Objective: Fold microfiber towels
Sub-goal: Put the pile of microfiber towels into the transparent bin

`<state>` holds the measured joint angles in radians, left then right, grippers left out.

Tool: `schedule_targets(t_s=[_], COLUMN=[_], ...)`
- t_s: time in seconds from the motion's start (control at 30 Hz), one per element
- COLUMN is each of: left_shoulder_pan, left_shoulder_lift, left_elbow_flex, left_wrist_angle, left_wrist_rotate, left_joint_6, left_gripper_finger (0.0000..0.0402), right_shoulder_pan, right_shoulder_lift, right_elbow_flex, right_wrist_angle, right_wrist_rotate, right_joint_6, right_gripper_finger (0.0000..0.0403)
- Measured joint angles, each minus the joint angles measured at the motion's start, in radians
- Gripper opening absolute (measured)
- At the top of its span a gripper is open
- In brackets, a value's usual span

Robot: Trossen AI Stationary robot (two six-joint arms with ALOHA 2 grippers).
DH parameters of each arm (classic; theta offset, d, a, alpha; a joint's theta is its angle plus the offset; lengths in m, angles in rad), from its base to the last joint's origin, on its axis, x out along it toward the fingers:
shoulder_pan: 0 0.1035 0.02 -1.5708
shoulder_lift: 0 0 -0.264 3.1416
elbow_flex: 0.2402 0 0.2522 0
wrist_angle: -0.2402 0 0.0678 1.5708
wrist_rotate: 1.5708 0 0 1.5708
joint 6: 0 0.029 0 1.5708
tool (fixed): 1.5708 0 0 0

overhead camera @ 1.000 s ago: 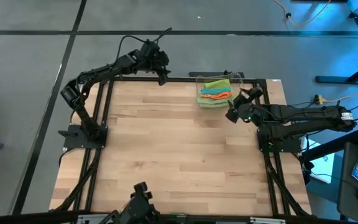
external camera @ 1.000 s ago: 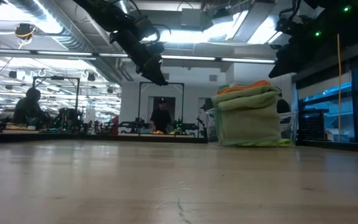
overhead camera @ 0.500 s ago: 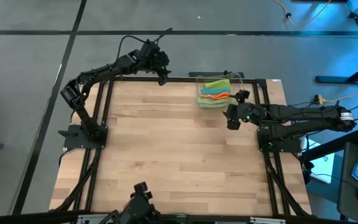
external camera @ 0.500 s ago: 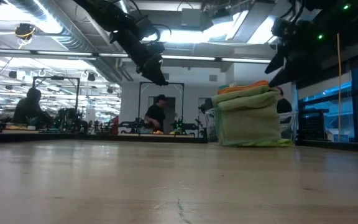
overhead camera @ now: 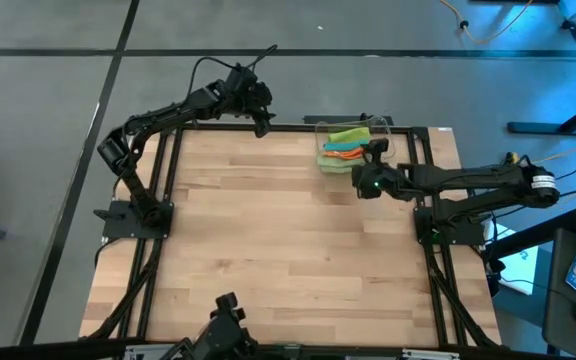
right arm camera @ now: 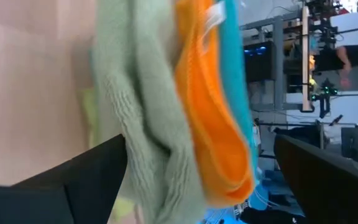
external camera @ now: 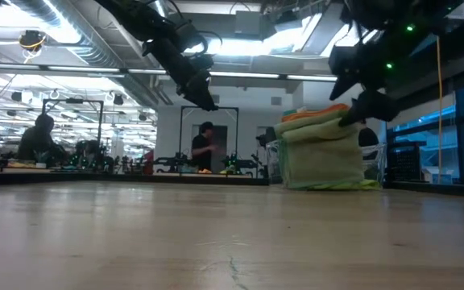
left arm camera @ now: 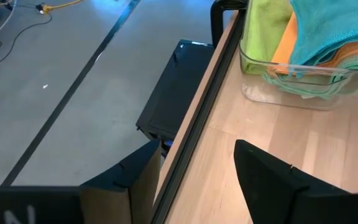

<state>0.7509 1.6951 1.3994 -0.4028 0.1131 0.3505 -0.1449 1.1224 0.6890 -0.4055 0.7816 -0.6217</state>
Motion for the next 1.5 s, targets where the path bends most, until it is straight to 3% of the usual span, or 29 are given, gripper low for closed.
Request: schedule_targets(t_s=[0.13,0.33,0.57,0.73,0.93,1.13,1.33,1.5], left_shoulder_pan=[0.000,0.000,0.000,0.000,-0.005,-0.023,-0.039,-0.041], left_shoulder_lift=[0.000,0.000,0.000,0.000,0.000,0.000,0.000,0.000], left_elbow_flex=[0.000,0.000,0.000,0.000,0.000,0.000,0.000,0.000], left_wrist_angle=[0.000,0.000,0.000,0.000,0.000,0.000,0.000,0.000], left_wrist_rotate=[0.000,0.000,0.000,0.000,0.000,0.000,0.000,0.000], left_joint_6=[0.000,0.000,0.000,-0.001,-0.001,-0.001,0.000,0.000], left_gripper_finger=[0.0195,0.0195,0.0195,0.0195,0.0195,0.0195,0.0195,0.0195], right_shoulder_pan=[-0.027,-0.105,-0.160,-0.215,-0.303,-0.364,-0.366,-0.366], right_shoulder_lift=[0.035,0.061,0.067,0.068,0.091,0.170,0.211,0.212], right_elbow_flex=[0.055,0.111,0.153,0.163,0.163,0.163,0.179,0.192], right_wrist_angle=[-0.004,-0.060,-0.074,-0.106,-0.097,-0.097,-0.093,-0.133], right_wrist_rotate=[-0.009,-0.149,-0.199,-0.339,-0.409,-0.546,-0.533,-0.533], right_joint_6=[-0.012,-0.013,-0.015,-0.016,-0.017,-0.061,-0.062,-0.026], right_gripper_finger=[0.0398,0.0398,0.0398,0.0398,0.0398,0.0398,0.0388,0.0341])
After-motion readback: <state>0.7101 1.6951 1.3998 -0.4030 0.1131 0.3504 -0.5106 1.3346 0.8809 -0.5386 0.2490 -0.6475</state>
